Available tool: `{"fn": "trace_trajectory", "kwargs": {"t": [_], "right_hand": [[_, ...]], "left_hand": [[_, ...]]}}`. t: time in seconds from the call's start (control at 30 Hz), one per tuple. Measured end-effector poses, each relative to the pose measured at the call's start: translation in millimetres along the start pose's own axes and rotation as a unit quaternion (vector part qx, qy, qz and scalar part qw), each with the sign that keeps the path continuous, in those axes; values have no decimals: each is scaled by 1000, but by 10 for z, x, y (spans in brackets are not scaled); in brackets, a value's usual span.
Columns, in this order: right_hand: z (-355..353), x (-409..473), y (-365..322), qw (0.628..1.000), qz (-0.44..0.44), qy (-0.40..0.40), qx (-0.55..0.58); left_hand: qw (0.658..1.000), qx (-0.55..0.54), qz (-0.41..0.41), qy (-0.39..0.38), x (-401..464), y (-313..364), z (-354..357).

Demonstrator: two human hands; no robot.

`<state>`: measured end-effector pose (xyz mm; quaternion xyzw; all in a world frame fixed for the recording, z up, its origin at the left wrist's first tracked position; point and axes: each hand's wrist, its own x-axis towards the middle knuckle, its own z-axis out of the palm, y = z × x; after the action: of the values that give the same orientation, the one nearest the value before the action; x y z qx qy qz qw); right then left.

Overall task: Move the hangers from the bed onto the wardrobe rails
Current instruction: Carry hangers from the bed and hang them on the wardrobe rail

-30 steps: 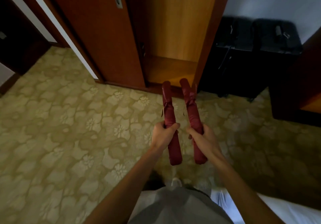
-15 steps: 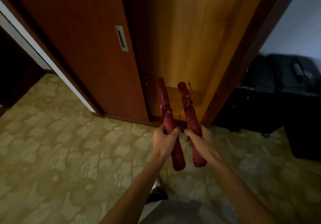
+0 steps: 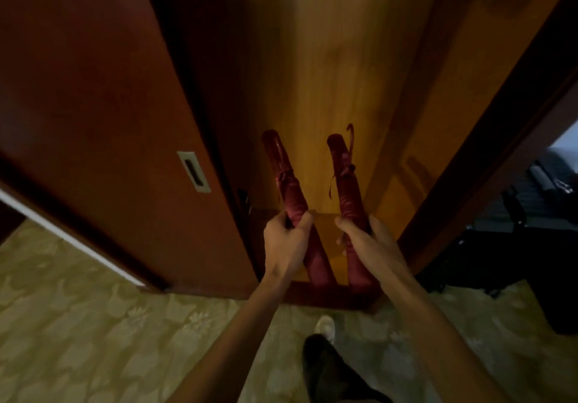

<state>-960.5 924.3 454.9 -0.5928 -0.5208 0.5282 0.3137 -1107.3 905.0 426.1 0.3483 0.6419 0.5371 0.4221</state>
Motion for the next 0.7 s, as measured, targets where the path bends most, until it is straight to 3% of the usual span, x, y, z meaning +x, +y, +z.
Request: {"fn": "trace_trajectory", "kwargs": {"t": [0.3,0.7], "right_hand": [[-392,1202,-1370,994,-103,-5,40],[-639,1824,-3290,968,-232,66,61]], "left_hand": [[997,16,35,-73,1394,1481,377],[972,29,181,-145,2398,3491,562]]}}
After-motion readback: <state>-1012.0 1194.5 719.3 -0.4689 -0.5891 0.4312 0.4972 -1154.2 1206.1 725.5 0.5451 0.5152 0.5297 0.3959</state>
